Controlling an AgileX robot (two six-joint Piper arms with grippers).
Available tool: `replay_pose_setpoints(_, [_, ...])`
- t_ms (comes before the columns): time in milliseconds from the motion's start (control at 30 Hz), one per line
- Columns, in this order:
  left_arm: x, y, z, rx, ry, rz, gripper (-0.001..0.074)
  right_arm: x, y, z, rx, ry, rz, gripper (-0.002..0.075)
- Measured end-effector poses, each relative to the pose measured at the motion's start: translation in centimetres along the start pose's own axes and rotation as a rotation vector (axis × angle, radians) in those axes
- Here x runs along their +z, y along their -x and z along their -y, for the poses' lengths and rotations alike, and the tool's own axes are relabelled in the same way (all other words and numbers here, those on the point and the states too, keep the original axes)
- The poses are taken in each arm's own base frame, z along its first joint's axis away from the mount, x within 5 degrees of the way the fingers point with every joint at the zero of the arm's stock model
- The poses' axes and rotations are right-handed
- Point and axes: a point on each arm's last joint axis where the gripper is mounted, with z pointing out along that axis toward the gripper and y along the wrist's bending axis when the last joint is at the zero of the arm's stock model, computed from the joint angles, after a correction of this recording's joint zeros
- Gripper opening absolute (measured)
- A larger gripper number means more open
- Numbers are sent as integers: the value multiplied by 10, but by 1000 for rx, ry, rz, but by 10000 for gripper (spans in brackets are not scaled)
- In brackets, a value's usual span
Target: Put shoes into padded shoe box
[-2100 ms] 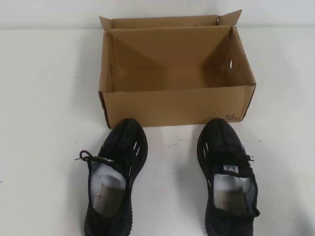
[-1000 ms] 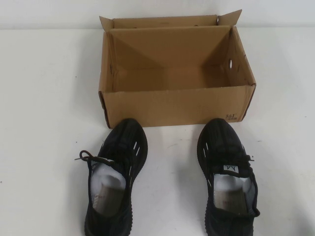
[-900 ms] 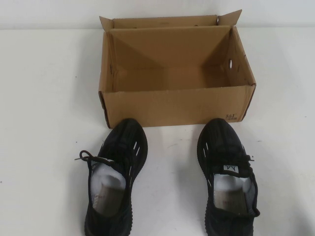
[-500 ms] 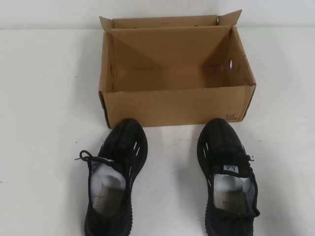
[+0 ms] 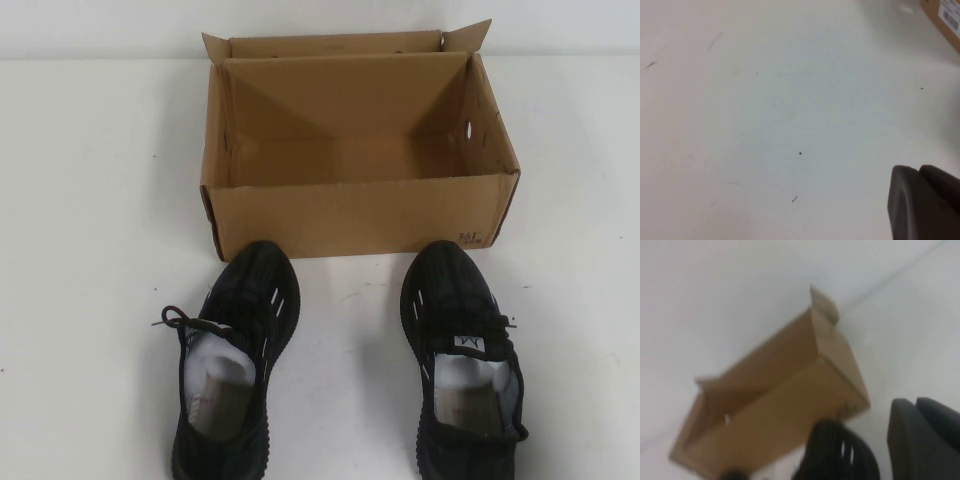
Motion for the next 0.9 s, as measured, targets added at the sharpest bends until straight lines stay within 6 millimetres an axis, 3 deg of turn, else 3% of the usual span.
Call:
replay_pose_setpoints(133, [0, 0, 0, 0, 0, 0, -3, 18, 15, -15, -144, -113, -287, -5])
replay_pose_setpoints(267, [0, 0, 0, 0, 0, 0, -3, 44, 28, -17, -242, -225, -525, -5])
replay_pose_setpoints(533, [0, 0, 0, 0, 0, 0, -3, 111, 51, -36, -407, -147, -805, -4])
replay_pose_setpoints(633, [0, 0, 0, 0, 0, 0, -3, 133, 41, -59, -582, -18, -899, -4])
replay_pose_setpoints(767, [0, 0, 0, 0, 0, 0, -3, 148, 22, -97, -888, 217, -968, 8])
replay_pose_setpoints(900, [0, 0, 0, 0, 0, 0, -3, 155, 2, -126, -1105, 337, -1005, 160])
